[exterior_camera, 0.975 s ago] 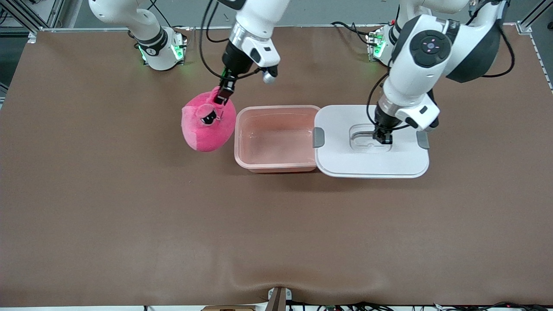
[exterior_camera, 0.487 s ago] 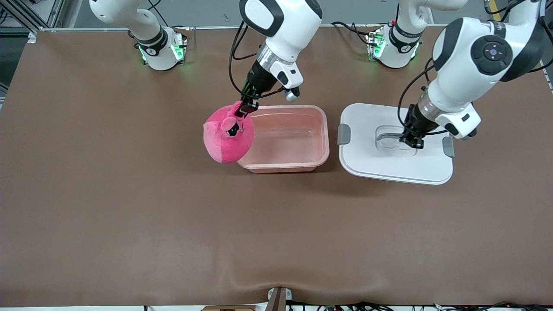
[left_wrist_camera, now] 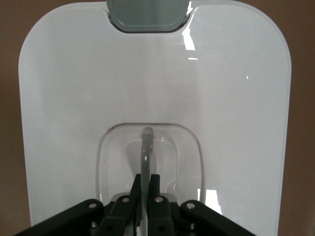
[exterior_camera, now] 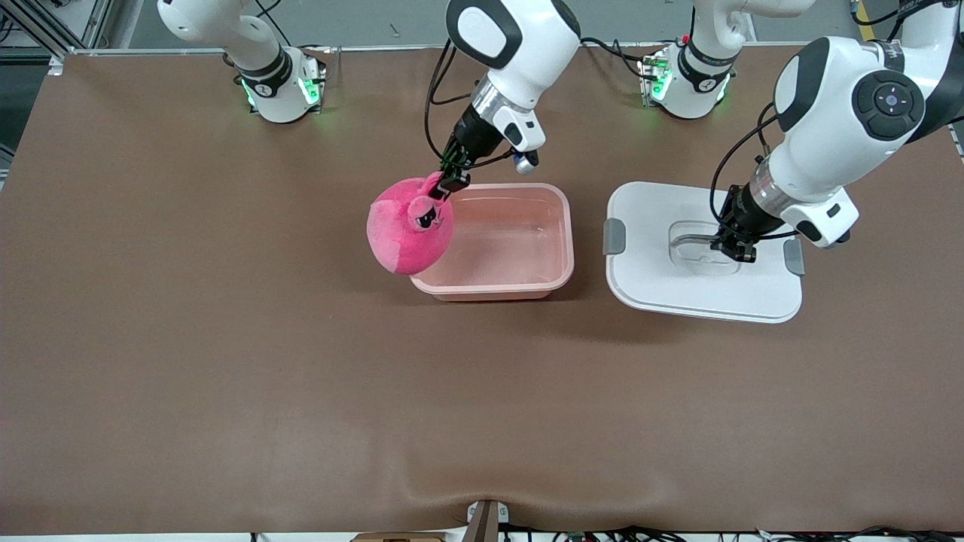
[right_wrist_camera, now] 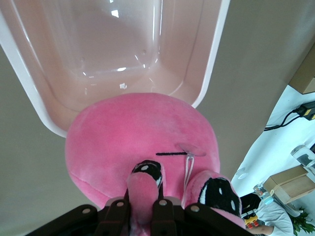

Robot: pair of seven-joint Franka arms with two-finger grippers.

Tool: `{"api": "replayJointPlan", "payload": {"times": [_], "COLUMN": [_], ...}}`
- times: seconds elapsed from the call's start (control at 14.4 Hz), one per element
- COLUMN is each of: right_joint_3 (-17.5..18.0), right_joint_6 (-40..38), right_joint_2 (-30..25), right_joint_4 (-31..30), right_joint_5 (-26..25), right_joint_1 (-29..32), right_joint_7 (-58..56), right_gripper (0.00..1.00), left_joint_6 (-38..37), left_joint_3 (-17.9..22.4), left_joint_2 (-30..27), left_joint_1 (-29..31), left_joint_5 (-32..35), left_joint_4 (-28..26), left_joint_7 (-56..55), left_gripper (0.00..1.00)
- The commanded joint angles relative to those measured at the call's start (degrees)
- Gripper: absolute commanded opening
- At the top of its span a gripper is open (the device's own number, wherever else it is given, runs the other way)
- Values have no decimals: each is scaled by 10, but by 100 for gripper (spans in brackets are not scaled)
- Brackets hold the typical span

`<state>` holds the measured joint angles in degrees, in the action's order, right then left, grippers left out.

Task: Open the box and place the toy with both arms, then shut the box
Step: 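Lower the pink toy into the open box and open the right gripper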

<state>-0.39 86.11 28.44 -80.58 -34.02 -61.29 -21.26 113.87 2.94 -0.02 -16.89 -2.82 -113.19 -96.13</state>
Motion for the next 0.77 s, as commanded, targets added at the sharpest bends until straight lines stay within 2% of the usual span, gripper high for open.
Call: {"api": "replayJointPlan", "payload": {"times": [0.0,0.07,0.14,0.21,0.28,0.7], "right_joint_3": [-6,-6,-6,-7,-8,-8], "right_joint_6": [16,31,42,51,56,49], "right_joint_2": [23,24,24,24,24,14], "right_joint_4": [19,20,22,26,36,91], "right_joint_5": [-5,-3,8,32,52,90], "right_joint_1": [-10,-9,-8,-1,0,-1], "right_joint_7": [24,36,46,61,72,83], "right_gripper": [0,7,50,100,100,100], "left_joint_6": [2,2,2,2,2,2], "left_joint_3": [-7,-7,-7,-7,-7,-7], "left_joint_2": [-20,-20,-20,-20,-20,-20], "left_joint_1": [11,11,11,11,11,10], "left_joint_5": [-15,-15,-15,-15,-15,-16], "left_joint_4": [-15,-15,-15,-15,-15,-15], "left_joint_7": [16,16,16,16,16,16], "left_gripper": [0,0,0,0,0,0]}}
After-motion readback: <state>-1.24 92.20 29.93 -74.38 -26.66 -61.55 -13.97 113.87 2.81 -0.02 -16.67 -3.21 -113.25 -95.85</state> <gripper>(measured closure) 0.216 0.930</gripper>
